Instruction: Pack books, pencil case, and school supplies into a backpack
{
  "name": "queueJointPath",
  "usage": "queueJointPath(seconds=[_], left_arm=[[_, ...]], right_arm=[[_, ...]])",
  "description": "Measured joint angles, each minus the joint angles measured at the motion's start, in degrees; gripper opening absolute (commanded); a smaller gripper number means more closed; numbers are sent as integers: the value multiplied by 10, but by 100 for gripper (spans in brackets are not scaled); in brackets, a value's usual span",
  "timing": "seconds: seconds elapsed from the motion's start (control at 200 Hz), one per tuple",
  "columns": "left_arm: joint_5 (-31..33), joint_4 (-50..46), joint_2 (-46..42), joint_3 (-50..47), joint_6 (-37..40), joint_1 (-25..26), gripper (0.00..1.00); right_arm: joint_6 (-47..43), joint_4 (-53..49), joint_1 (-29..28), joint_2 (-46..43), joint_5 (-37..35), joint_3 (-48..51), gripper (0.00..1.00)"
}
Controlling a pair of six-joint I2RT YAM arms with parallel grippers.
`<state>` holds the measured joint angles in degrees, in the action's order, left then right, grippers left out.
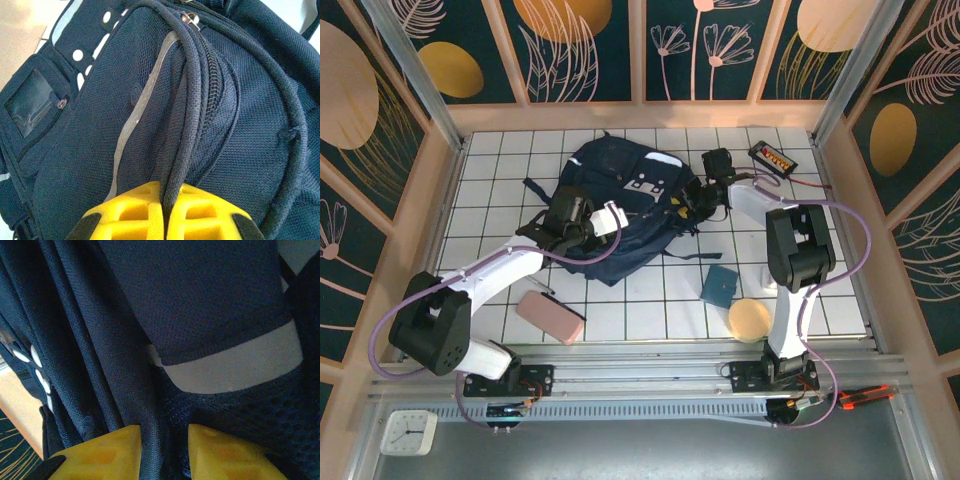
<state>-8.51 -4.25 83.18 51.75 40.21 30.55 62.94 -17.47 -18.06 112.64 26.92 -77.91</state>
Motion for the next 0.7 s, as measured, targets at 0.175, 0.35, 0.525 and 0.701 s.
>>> queueJointPath(seconds=[0.175, 0.35, 0.525, 0.701], left_arm=[[0, -5, -2, -1, 0, 0, 0], [0, -6, -7, -4, 0, 0, 0], [0, -4, -10, -10, 3, 0, 0], [0, -3, -16, -15, 9, 0, 0]], right_arm=[[-3, 43, -1, -32, 15, 57, 31], [-142, 33, -1, -71, -23, 56, 35], [-453, 119, -4, -148, -59, 103, 62], [-726, 181, -10, -200, -43, 188, 98]])
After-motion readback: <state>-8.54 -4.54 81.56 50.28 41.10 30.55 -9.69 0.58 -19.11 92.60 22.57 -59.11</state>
